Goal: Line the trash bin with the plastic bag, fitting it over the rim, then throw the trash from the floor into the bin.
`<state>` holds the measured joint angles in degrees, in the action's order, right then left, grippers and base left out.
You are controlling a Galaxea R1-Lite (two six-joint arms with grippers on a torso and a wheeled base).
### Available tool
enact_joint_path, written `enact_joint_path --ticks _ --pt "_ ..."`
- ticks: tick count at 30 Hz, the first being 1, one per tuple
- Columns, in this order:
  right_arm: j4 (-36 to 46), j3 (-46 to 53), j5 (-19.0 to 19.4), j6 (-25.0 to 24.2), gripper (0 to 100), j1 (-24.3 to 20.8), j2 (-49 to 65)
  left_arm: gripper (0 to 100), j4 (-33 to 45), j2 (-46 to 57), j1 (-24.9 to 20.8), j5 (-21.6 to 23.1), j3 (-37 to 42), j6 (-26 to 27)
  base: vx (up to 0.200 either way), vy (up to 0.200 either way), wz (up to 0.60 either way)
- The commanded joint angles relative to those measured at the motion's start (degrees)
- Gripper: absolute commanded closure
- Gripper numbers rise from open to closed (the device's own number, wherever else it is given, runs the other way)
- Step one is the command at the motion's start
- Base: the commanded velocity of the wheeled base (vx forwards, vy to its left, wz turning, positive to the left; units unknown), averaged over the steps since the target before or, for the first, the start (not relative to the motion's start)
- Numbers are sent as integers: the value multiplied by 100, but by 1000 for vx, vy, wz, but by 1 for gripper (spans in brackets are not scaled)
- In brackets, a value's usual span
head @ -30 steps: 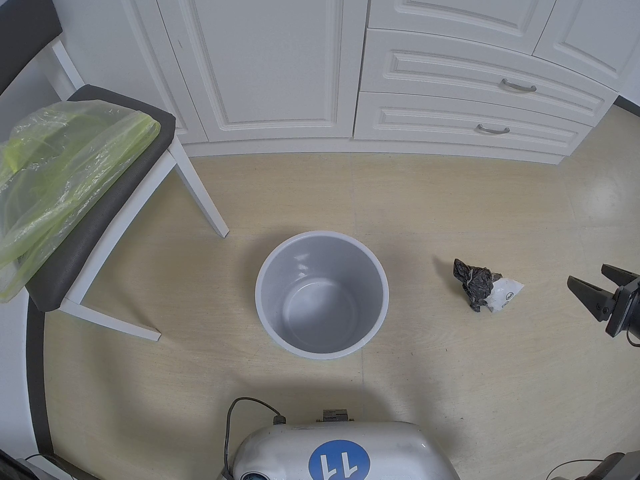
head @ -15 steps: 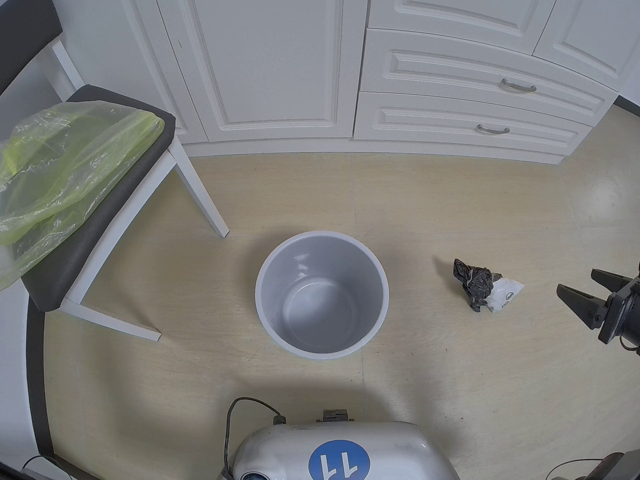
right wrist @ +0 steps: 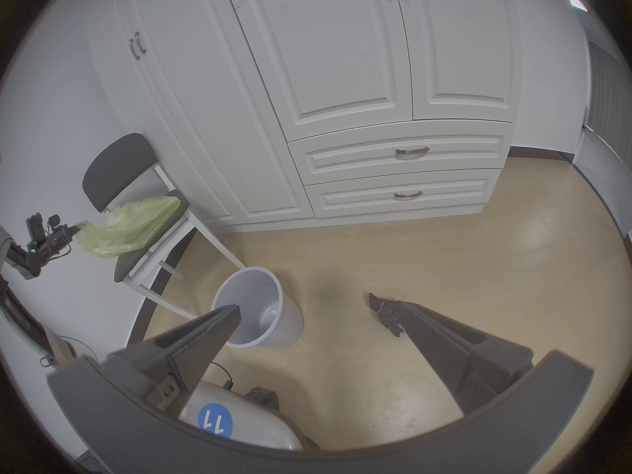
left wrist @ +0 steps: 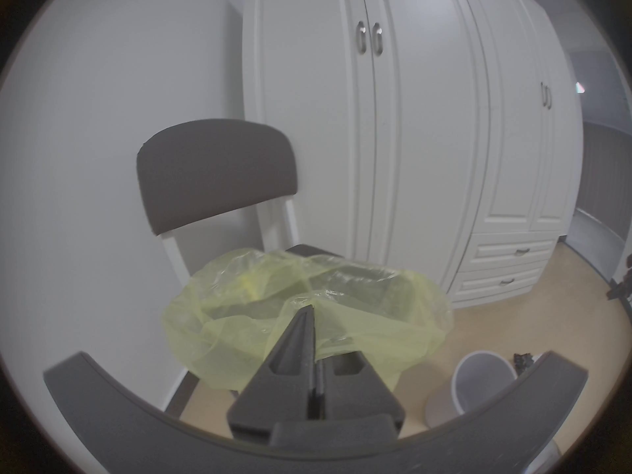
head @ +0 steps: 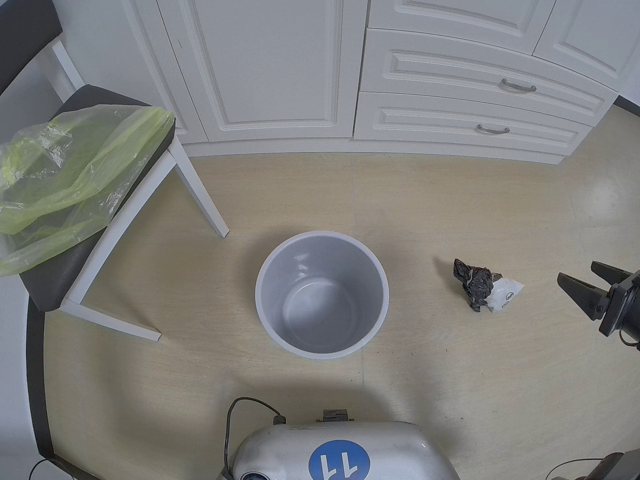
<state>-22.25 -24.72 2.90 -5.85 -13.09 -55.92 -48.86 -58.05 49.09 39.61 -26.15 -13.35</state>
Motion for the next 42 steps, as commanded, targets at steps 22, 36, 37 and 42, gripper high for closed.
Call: enact_joint_path --ticks 22,36,37,42 --pt "-834 143 -879 -65 0 -730 -147 100 421 954 -3723 -23 -259 -502 0 0 0" --pt "-1555 -288 -888 -92 0 -2365 -1088 100 342 848 -5683 -155 154 -432 0 0 0" --pt "-1651 -296 -888 -92 0 -2417 -1185 100 333 857 -5709 -181 180 -423 0 0 0" --pt "-2723 -279 -905 -48 0 -2813 -2362 100 316 874 -5753 -269 145 -397 0 0 0"
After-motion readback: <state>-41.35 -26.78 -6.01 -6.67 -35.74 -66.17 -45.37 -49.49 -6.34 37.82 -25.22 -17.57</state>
